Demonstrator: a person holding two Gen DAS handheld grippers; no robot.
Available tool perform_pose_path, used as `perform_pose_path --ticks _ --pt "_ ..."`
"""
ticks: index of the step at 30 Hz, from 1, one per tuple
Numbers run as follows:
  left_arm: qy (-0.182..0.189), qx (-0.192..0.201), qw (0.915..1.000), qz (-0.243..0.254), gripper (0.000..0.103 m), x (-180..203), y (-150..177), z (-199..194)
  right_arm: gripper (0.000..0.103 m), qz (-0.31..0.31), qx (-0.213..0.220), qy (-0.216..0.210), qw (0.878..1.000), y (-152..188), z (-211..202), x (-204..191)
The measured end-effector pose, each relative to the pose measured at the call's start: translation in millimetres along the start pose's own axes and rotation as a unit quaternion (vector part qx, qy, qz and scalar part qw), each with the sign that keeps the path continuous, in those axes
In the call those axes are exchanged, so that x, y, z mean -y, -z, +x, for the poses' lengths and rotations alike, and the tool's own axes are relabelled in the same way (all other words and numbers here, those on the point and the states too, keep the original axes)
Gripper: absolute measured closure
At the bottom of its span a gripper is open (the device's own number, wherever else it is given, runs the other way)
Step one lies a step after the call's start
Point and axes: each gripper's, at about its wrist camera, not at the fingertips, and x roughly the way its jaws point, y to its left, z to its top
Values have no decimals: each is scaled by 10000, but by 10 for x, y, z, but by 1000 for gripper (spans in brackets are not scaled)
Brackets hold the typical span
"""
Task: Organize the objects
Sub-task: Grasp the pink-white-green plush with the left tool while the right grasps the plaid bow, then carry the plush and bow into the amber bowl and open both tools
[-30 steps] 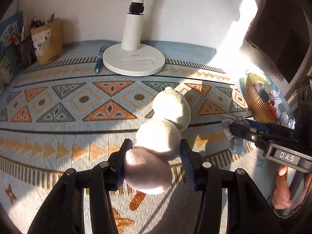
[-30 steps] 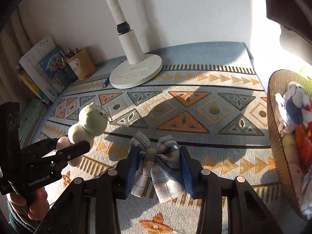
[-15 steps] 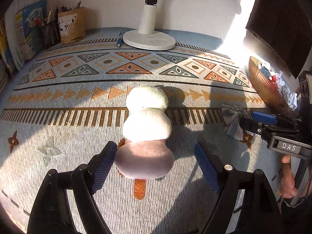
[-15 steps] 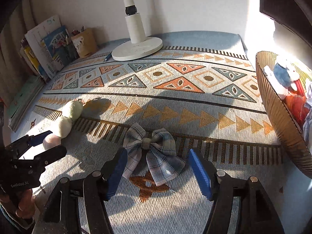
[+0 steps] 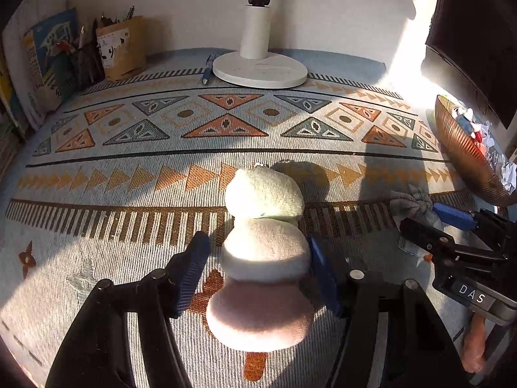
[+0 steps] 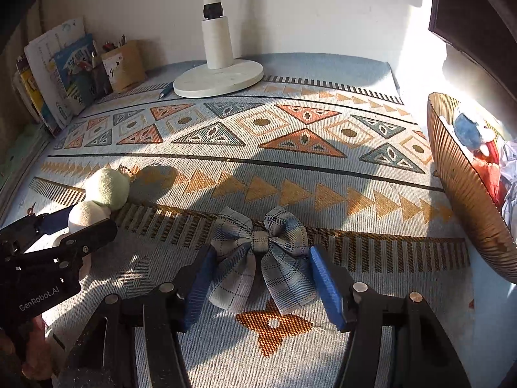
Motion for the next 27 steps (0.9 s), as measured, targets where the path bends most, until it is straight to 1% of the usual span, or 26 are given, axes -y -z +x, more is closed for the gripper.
perform_pose_path --ticks 2,3,4,6,8,11,13,15,17,18,19,21,22,23,24,26,27 --pt "-102 -2 9999 71 60 28 -13 0 70 -60 78 22 9999 -8 2 -26" --pt "-109 38 9999 94 61 40 -21 -16 76 -88 103 -4 9999 -8 -6 -32" --pt "-59 131 9998 117 62 56 -38 -51 79 -80 129 -53 9999 -8 -30 -28" --pt "109 318 9993 171 62 110 -109 -164 80 -17 301 -68 9995 -13 -162 8" --pt "377 552 9974 283 62 237 -238 -320 80 79 578 -47 9983 -52 -372 112" --pt "688 863 9925 532 62 556 -499 -511 80 376 1123 149 9929 -154 -815 427" --pt "883 1077 9868 821 61 898 -686 -618 80 649 1583 441 9843 -222 -1173 722" --pt "1123 1198 9805 1083 61 1260 -859 -683 80 968 1958 795 9726 -263 -1464 1063" --pt "1543 1297 9711 1280 61 1615 -1000 -715 79 1266 2151 1088 9622 -300 -1637 1405" --pt "1717 1357 9660 1374 61 1795 -1061 -713 79 1424 2160 1192 9586 -318 -1667 1570" --pt "1802 1387 9628 1459 61 1974 -1110 -687 79 1612 2098 1296 9556 -339 -1671 1743" --pt "1977 1345 9568 1658 61 2284 -1161 -599 80 1901 1975 1267 9533 -355 -1631 2016" --pt "1928 1310 9564 1759 61 2417 -1170 -549 79 2011 1906 1251 9527 -355 -1600 2114" --pt "1789 1303 9567 1889 61 2538 -1171 -509 79 2065 1839 1274 9525 -356 -1565 2177" --pt "1707 1356 9542 2049 61 2646 -1166 -497 79 2100 1789 1308 9523 -355 -1530 2226" --pt "1682 1467 9482 2259 60 2776 -1170 -487 77 2178 1680 1335 9521 -351 -1447 2305" --pt "1712 1447 9480 2259 57 2808 -1192 -457 74 2232 1591 1272 9533 -332 -1407 2362"
